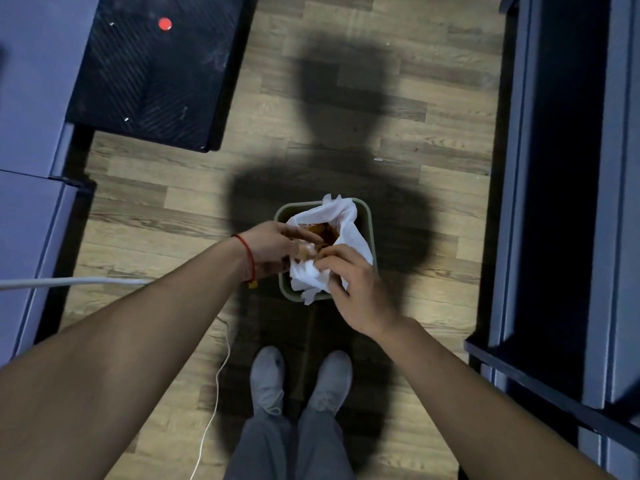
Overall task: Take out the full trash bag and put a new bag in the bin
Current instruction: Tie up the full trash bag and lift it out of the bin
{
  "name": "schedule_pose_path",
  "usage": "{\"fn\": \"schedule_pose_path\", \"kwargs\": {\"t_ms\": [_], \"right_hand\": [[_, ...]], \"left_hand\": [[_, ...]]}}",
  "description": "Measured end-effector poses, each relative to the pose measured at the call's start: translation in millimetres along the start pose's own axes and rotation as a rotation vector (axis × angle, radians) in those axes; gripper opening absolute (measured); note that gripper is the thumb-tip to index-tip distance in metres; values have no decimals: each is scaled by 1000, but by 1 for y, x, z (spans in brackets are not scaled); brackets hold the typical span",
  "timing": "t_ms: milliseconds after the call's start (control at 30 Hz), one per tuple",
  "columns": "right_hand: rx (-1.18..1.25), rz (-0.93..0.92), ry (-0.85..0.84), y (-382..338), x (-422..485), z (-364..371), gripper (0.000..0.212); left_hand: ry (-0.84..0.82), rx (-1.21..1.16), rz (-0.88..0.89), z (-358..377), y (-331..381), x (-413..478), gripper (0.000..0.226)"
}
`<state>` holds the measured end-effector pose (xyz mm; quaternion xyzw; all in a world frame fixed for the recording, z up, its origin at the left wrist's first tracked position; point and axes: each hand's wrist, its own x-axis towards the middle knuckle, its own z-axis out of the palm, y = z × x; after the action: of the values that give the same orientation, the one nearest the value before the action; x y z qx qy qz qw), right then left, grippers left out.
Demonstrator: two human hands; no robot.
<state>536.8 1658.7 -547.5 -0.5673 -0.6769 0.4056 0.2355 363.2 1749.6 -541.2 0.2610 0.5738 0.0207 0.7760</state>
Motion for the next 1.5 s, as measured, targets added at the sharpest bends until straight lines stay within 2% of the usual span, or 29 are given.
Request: {"fn": "schedule_pose_path", "kwargs": {"t_ms": [100,167,300,367,433,500,567,600,633,667,733,800,833,933,1067,1133,1200,1267,1367,1433,1500], "right_hand": [[156,173,69,-4,7,-4,26],[142,304,7,0,25,-5,24],[110,595,-546,31,76,8,22],[-157,530,-813,43,92,15,22],[-225,552,-960,46,102,20,22],[-20,706,-973,46,107,21,31],[316,838,-882,56,106,18,34],[476,876,-889,60,104,16,31],[574,856,-964,57,101,12,29],[573,793,-1077,53,99,8,29],[266,575,-1280,50,92,11,42],[-27,446,-1243,50,87,22,53],[-64,428,-1185,51,86,27,46],[0,501,-994,52,82,30,17],[154,697,-886,59,83,24,16],[460,885,-834,67,85,20,16],[704,1039,-749,76,85,18,26],[596,977,-710,88,83,20,23],[322,801,-768,96,81,23,24],[366,790,-812,94,83,23,31],[527,850,-835,93,85,25,31]], "left_hand": [[7,229,94,-5,-9,0,31],[34,341,143,-9,-15,2,31],[49,299,231,-17,-23,9,32],[36,283,251,-19,-27,12,36],[5,289,260,-21,-30,14,40],[1,265,257,-25,-32,15,34],[18,210,239,-30,-32,14,24],[24,188,233,-33,-32,14,21],[24,178,226,-35,-33,14,19],[20,182,219,-36,-33,13,18],[23,204,219,-33,-34,14,18],[34,197,225,-29,-33,17,18],[30,190,223,-28,-32,17,19],[-32,285,211,-28,-31,15,24],[-3,724,322,-17,-38,16,26],[61,901,384,-10,-42,20,29],[166,1041,449,-2,-49,25,33],[311,1123,503,6,-58,33,32],[487,1105,570,11,-71,46,30],[576,1055,614,12,-74,51,27],[635,994,662,13,-73,55,21]]}}
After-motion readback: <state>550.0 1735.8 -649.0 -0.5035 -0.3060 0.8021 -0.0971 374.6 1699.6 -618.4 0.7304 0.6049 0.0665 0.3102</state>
